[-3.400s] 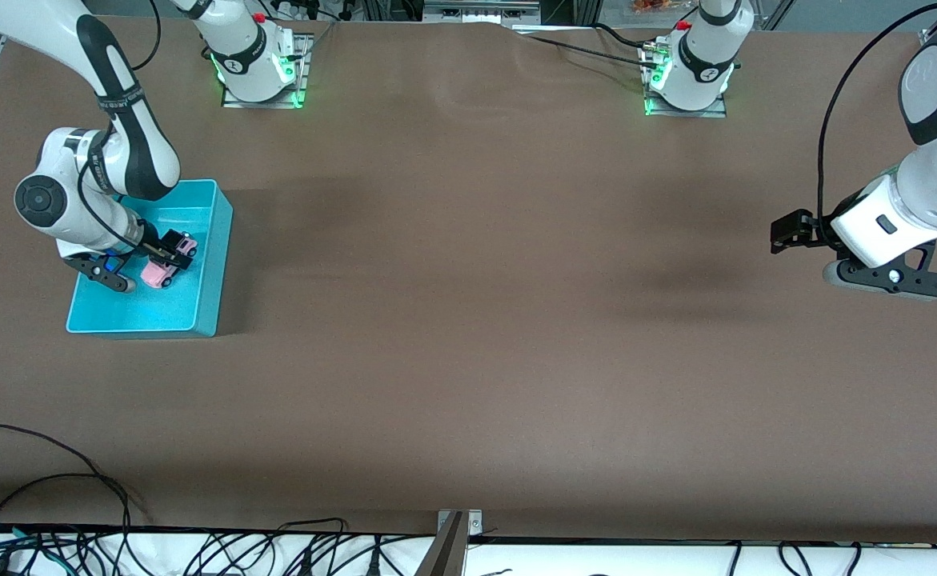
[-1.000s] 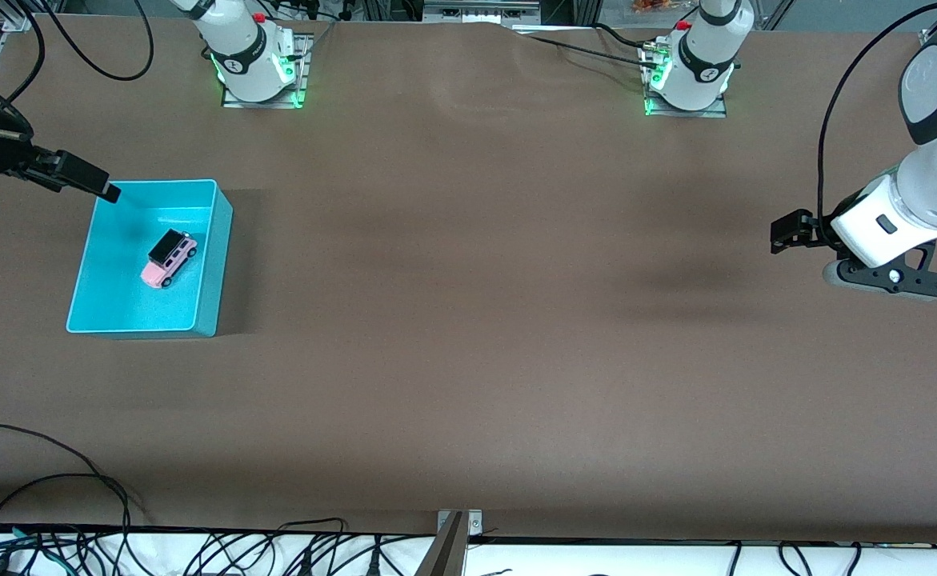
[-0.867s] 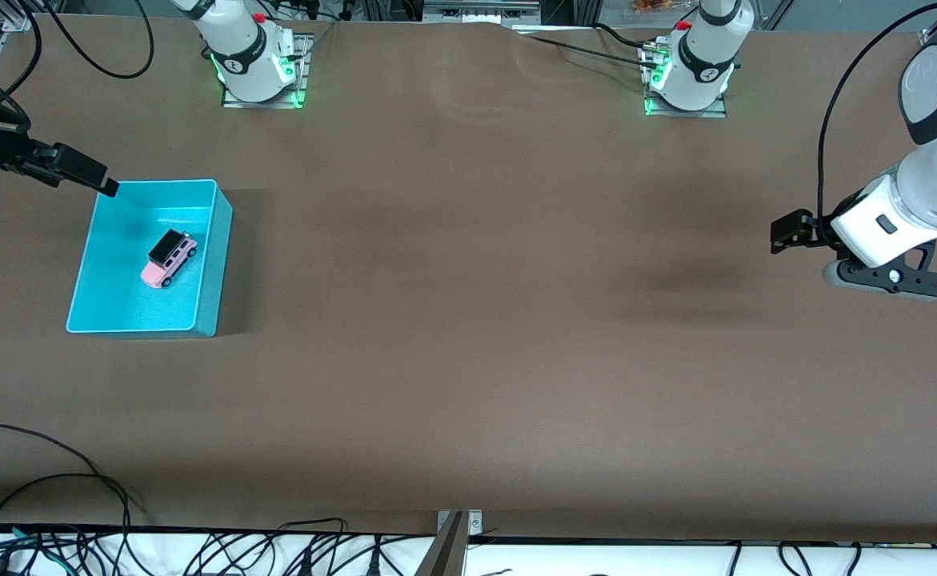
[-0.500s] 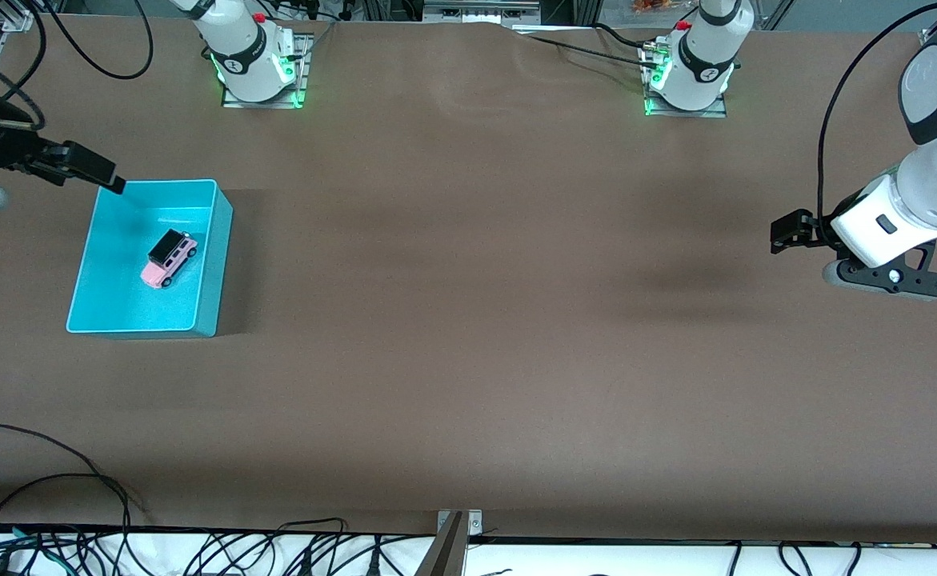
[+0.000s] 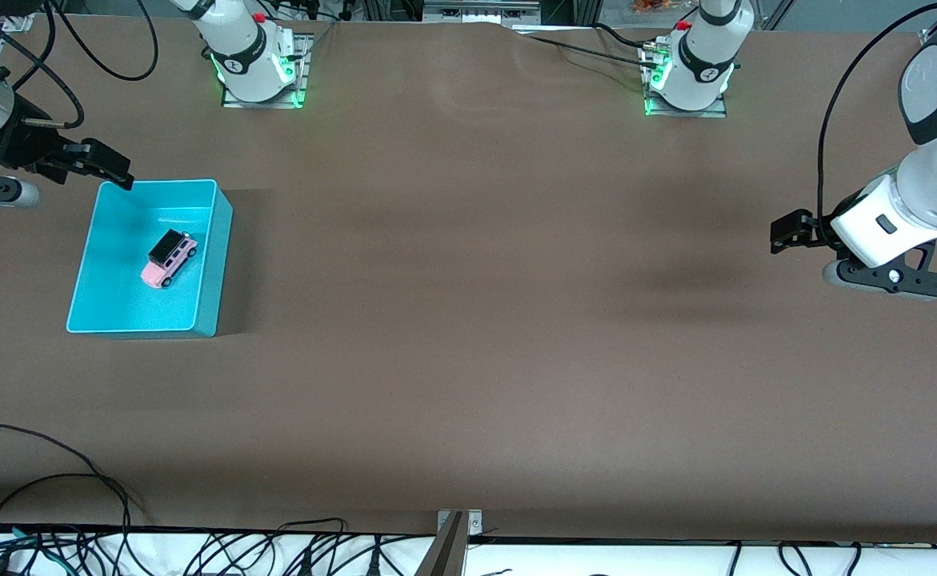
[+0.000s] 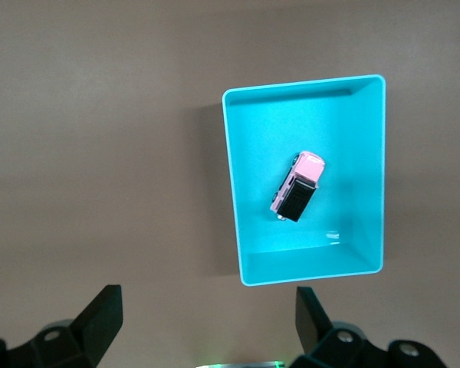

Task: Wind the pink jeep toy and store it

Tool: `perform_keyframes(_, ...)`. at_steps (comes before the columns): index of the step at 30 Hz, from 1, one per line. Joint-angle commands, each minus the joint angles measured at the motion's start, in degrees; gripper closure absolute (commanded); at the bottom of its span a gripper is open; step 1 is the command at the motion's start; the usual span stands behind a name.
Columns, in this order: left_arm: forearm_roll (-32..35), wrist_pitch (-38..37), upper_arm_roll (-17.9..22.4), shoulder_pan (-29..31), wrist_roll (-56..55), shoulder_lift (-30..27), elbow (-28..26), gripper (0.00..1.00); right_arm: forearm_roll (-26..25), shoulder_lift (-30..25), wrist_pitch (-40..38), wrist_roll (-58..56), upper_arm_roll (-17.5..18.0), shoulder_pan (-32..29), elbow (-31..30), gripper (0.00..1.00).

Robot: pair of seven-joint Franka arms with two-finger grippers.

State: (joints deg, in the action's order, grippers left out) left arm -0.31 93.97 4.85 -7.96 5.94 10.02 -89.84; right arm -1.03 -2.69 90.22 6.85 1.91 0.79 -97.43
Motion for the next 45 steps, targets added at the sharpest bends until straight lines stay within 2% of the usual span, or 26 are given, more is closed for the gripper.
perform_keyframes(1,-0.30,-0.45,0.33,-0.39,0.65,0.09,0.98,0.00,-0.55,-1.17,0.39,-1.76,-0.24,-0.44,0.22,0.00)
perform_keyframes(45,-0.30,-0.45,0.33,-0.39,0.65,0.09,0.98,0.00,0.15,-0.21,1.36,-1.32,-0.24,-0.27,2.77,0.00)
